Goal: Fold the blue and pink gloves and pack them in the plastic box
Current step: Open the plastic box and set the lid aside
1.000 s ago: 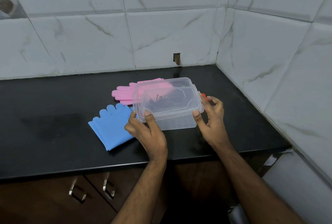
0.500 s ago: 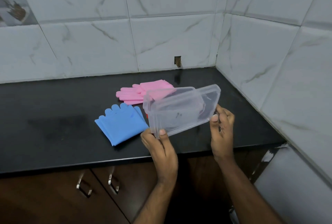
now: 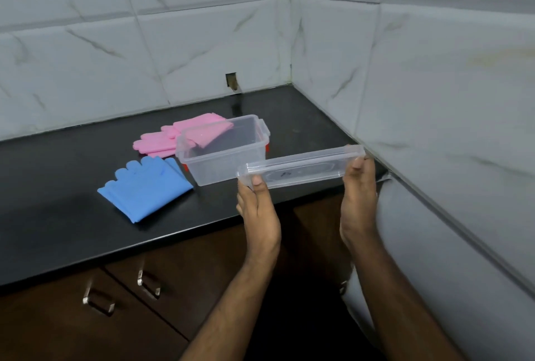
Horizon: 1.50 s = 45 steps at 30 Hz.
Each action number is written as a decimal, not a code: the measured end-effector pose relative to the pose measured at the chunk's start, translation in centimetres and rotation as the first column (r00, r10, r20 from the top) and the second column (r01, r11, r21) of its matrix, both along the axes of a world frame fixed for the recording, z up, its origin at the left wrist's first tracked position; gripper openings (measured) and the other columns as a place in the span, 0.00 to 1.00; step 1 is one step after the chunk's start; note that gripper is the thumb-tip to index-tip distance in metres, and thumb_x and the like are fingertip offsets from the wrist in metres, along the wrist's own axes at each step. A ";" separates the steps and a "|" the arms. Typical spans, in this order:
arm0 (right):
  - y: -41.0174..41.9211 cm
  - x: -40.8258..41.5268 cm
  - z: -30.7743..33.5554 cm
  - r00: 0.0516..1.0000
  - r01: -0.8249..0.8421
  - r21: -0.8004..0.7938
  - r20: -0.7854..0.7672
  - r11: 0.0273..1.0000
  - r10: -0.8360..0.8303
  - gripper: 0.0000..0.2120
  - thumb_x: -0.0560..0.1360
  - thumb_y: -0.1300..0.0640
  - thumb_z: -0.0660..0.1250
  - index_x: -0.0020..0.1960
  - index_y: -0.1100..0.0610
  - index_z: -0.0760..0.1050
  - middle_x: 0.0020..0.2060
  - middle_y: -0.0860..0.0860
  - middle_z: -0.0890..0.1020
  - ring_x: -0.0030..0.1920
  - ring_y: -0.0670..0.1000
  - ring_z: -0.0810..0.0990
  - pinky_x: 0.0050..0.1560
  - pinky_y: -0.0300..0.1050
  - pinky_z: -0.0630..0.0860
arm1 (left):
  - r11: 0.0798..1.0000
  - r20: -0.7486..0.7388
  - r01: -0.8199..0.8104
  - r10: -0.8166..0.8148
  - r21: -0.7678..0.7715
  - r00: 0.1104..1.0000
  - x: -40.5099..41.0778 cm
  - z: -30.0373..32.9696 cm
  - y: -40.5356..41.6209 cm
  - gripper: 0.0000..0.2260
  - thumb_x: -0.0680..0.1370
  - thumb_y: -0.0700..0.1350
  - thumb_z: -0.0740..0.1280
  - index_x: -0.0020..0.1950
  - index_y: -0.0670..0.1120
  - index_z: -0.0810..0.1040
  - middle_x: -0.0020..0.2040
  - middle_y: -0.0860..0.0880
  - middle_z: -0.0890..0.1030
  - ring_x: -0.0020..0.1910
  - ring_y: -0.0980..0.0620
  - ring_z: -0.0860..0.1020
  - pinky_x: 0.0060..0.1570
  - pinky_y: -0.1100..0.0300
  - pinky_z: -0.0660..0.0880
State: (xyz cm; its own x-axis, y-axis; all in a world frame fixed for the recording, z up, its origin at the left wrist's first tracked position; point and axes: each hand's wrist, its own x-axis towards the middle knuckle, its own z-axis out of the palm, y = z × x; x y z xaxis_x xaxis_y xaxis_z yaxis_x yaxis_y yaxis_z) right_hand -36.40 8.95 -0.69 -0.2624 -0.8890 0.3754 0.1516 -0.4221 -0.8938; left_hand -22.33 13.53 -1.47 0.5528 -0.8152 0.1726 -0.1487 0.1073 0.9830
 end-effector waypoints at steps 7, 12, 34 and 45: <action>0.9 -2.7 -0.8 0.928 0.254 -0.155 -0.240 0.955 -0.285 0.15 0.82 0.42 0.62 0.52 0.54 0.75 0.50 0.48 0.74 0.52 0.48 0.76 0.53 0.51 0.77 | 0.965 -0.260 0.261 -0.261 -0.035 0.930 -4.5 2.7 0.5 0.38 0.77 0.72 0.51 0.84 0.55 0.55 0.75 0.58 0.68 0.61 0.67 0.77 0.68 0.46 0.75; 0.6 -3.4 -1.2 0.827 0.250 -0.211 -0.462 0.945 -0.322 0.10 0.80 0.50 0.68 0.52 0.57 0.77 0.51 0.50 0.74 0.54 0.52 0.76 0.54 0.55 0.77 | 0.912 -0.208 0.406 -0.410 -0.065 0.888 -6.4 3.0 1.3 0.35 0.78 0.70 0.50 0.83 0.59 0.53 0.76 0.60 0.71 0.71 0.61 0.73 0.66 0.50 0.77; -4.4 -2.4 -3.8 0.548 0.102 -0.089 -0.826 0.991 -0.131 0.08 0.81 0.66 0.62 0.54 0.59 0.79 0.55 0.53 0.81 0.68 0.57 0.72 0.70 0.57 0.68 | 0.885 -0.526 0.465 -0.381 0.033 0.761 -3.9 2.1 -1.4 0.40 0.75 0.68 0.53 0.82 0.46 0.62 0.78 0.44 0.69 0.74 0.48 0.72 0.67 0.53 0.75; -6.4 -1.1 -3.3 0.485 0.155 -0.076 -0.863 0.985 -0.142 0.17 0.75 0.74 0.58 0.56 0.59 0.79 0.58 0.56 0.82 0.70 0.59 0.72 0.72 0.63 0.66 | 0.899 -0.501 0.434 -0.348 0.062 0.792 -2.4 2.2 -3.1 0.30 0.85 0.62 0.49 0.82 0.46 0.60 0.78 0.44 0.69 0.75 0.49 0.70 0.77 0.51 0.66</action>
State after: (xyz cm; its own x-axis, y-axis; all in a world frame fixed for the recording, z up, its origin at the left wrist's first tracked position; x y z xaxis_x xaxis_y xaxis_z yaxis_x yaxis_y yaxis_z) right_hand -37.47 2.56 -3.99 0.0581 -0.8747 0.4812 -0.7609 -0.3508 -0.5459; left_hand -24.70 10.44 0.71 0.1577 -0.9711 -0.1791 0.3504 -0.1146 0.9296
